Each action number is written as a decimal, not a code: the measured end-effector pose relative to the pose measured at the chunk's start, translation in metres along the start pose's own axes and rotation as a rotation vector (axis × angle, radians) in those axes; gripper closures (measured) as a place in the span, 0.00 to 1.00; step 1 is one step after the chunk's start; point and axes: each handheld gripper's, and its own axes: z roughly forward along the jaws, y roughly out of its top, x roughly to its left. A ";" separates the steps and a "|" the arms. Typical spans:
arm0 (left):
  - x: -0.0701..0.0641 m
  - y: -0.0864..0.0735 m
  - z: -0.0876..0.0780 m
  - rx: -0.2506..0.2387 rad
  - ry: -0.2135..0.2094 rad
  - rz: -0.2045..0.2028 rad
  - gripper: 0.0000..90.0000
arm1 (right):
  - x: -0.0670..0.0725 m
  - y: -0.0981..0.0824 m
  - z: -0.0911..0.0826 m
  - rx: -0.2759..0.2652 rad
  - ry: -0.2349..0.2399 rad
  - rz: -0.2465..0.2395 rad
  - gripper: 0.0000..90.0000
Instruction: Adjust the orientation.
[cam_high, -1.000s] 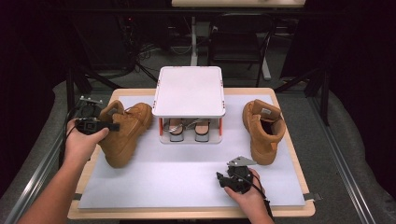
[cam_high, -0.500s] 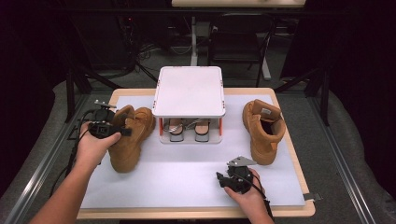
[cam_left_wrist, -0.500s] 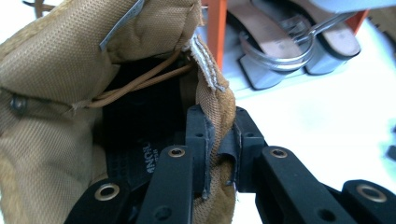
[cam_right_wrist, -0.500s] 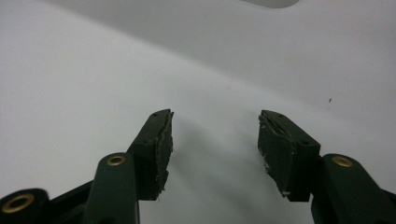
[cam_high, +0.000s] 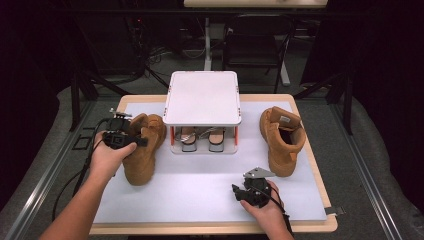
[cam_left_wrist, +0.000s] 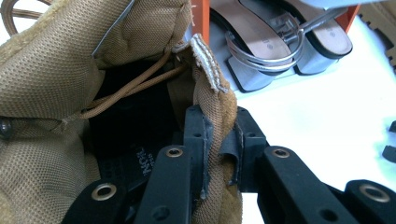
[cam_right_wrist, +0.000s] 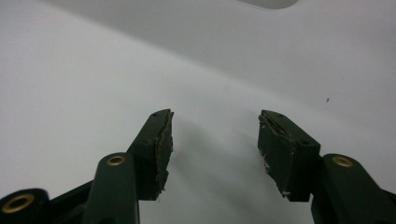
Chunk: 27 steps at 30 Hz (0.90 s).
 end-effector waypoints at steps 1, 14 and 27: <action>-0.001 0.000 0.001 0.005 -0.001 0.004 0.87 | 0.000 0.000 0.000 0.001 0.000 0.002 0.50; -0.003 -0.002 0.006 0.040 -0.018 0.026 0.81 | -0.001 0.000 0.000 0.005 0.000 0.001 0.50; 0.000 -0.006 0.004 0.015 -0.038 0.034 0.69 | -0.001 0.001 0.000 0.002 0.001 0.019 0.50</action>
